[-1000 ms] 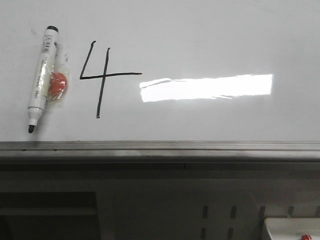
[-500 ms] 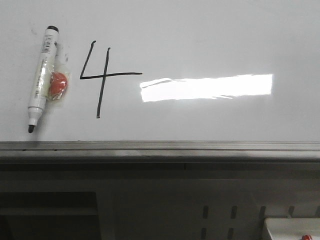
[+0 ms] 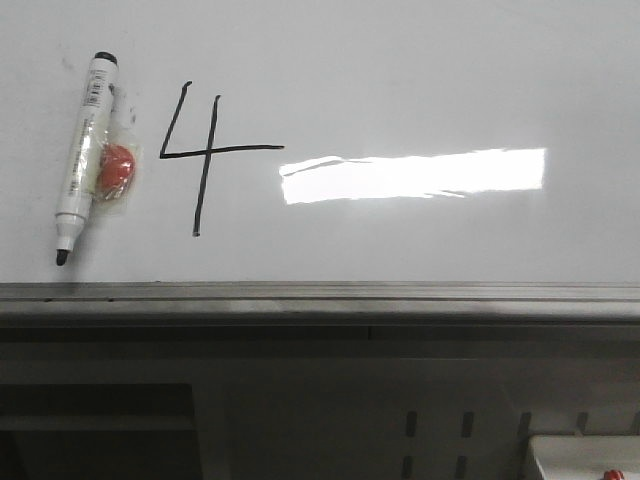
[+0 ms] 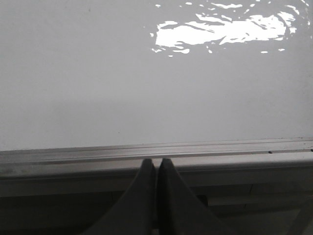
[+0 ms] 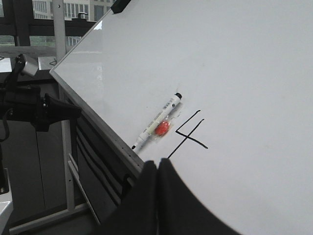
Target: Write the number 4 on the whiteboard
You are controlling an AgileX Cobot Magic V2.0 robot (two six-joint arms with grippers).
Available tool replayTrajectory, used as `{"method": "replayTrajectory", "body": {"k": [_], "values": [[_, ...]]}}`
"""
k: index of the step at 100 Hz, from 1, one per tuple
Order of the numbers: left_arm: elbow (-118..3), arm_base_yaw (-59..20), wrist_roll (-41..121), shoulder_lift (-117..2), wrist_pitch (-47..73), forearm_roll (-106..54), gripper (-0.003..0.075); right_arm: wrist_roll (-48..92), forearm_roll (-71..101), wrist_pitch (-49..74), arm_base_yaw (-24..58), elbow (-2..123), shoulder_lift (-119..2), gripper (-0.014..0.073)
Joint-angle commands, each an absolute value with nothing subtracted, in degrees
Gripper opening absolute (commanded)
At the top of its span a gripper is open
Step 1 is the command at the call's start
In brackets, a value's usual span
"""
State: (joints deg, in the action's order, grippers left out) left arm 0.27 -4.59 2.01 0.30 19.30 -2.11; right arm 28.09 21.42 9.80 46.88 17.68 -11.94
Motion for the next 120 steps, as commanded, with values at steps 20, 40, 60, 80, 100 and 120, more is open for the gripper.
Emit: {"method": "replayTrajectory", "body": {"k": [20,40,60,80,100,120], "values": [[2.2,-4.5,1.4,1.7,16.7,-2.8,-0.002,28.6,21.2,4.1,46.6,19.2,-12.3,-0.0066],[2.2,-4.5,1.4,1.7,16.7,-2.8,-0.002,12.3,5.5,1.6,45.2,19.2,-12.3,-0.0066],[2.2,-4.5,1.4,1.7,16.7,-2.8,-0.002,3.9,-0.5,2.5,32.7,19.2,-12.3,-0.0066],[2.2,-4.5,1.4,1.7,16.7,-2.8,-0.002,3.9,-0.7,2.8,11.3,19.2,-12.3,-0.0066],[2.2,-4.5,1.4,1.7,16.7,-2.8,-0.002,3.5,-1.3,4.9,-1.6,13.0,-7.3,-0.0066],[2.2,-4.5,1.4,1.7,16.7,-2.8,-0.002,1.9,-1.3,7.2,-6.2,1.4,1.6,-0.0066]]}}
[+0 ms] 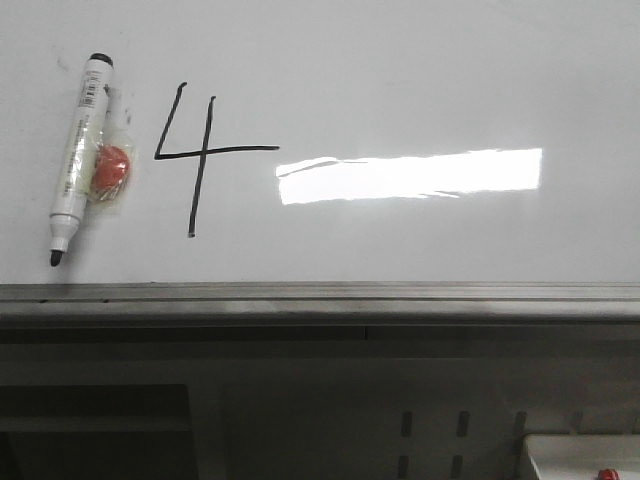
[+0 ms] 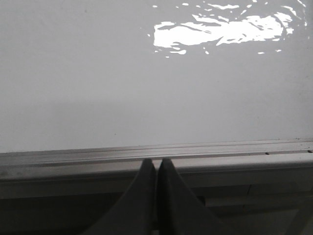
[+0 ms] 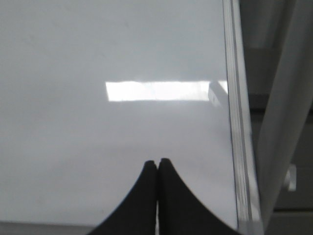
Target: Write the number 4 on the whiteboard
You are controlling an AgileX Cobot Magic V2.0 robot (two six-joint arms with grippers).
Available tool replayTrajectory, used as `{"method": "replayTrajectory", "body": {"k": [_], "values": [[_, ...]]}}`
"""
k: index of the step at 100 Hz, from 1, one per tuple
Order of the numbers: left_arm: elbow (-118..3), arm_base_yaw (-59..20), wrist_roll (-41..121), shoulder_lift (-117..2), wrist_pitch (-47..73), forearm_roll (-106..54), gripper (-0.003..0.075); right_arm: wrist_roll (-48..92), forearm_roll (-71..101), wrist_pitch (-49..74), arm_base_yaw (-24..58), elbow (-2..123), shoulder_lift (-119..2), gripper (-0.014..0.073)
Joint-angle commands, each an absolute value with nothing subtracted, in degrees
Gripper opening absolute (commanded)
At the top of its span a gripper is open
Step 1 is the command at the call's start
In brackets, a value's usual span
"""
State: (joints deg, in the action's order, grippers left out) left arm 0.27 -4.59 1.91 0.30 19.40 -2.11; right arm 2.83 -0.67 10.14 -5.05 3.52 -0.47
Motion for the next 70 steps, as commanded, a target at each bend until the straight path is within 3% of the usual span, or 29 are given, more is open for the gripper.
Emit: {"method": "replayTrajectory", "body": {"k": [1,19,70], "values": [[2.2,-4.5,1.4,1.7,16.7,-2.8,-0.002,1.7,-1.3,7.2,-6.2,1.1,1.5,-0.0066],[2.2,-4.5,1.4,1.7,16.7,-2.8,-0.002,0.0,-0.9,18.4,-6.2,-1.9,1.4,-0.0066],[2.2,-4.5,1.4,1.7,16.7,-2.8,-0.002,0.0,-0.9,18.1,-6.2,-1.9,1.4,-0.0066]]}}
